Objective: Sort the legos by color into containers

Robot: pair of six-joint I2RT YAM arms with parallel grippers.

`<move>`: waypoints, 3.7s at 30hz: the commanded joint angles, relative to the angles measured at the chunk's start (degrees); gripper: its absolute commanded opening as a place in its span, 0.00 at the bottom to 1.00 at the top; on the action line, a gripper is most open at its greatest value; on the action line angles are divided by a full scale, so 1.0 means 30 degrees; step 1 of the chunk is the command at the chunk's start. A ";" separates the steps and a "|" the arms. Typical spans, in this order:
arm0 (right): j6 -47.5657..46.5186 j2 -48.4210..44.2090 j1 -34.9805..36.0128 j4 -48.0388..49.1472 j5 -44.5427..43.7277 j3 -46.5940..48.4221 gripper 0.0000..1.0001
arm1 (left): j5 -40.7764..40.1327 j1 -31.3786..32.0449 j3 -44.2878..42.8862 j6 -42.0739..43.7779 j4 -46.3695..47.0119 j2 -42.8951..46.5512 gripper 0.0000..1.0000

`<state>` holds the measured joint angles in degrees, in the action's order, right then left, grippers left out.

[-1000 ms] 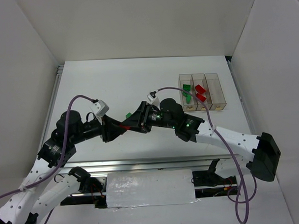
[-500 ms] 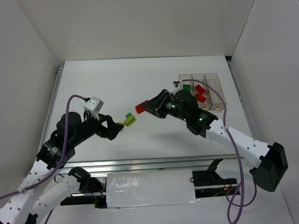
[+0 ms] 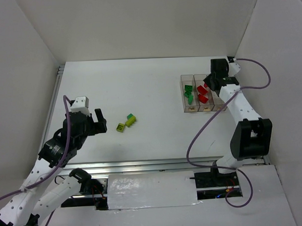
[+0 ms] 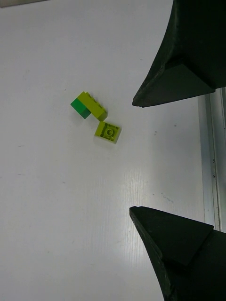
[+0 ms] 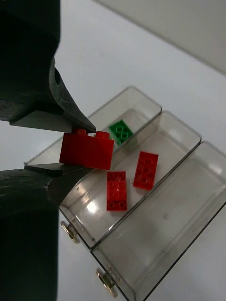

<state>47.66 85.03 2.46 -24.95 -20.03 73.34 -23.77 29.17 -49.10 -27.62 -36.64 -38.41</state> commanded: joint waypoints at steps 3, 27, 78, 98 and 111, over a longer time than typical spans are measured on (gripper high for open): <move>-0.1795 0.2240 -0.0088 -0.2289 -0.0442 0.1248 0.00 | -0.0748 -0.0055 -0.0801 -0.0433 -0.0060 -0.0554 0.99; -0.1647 0.1893 -0.0263 -0.1380 -0.0209 -0.1010 0.82 | -0.1188 -0.0113 -0.1006 -0.0697 -0.0529 -0.1814 0.99; -0.4344 -1.1616 0.9522 0.0846 0.9285 -0.8686 1.00 | 0.2855 -0.0553 0.0341 -0.1693 0.8406 -1.7195 0.71; -0.1446 -1.1323 0.9493 0.1285 1.0983 -0.7602 1.00 | 0.6169 0.3923 0.4234 0.1141 1.2589 -0.5311 0.00; -0.0329 -1.0680 1.3825 0.1899 1.1950 -0.7131 0.96 | 0.1624 1.3244 0.4327 0.8179 1.7077 -0.4771 0.00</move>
<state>46.59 52.29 41.74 -21.43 14.83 50.39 -16.19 67.72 -34.30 -8.86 9.17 -51.35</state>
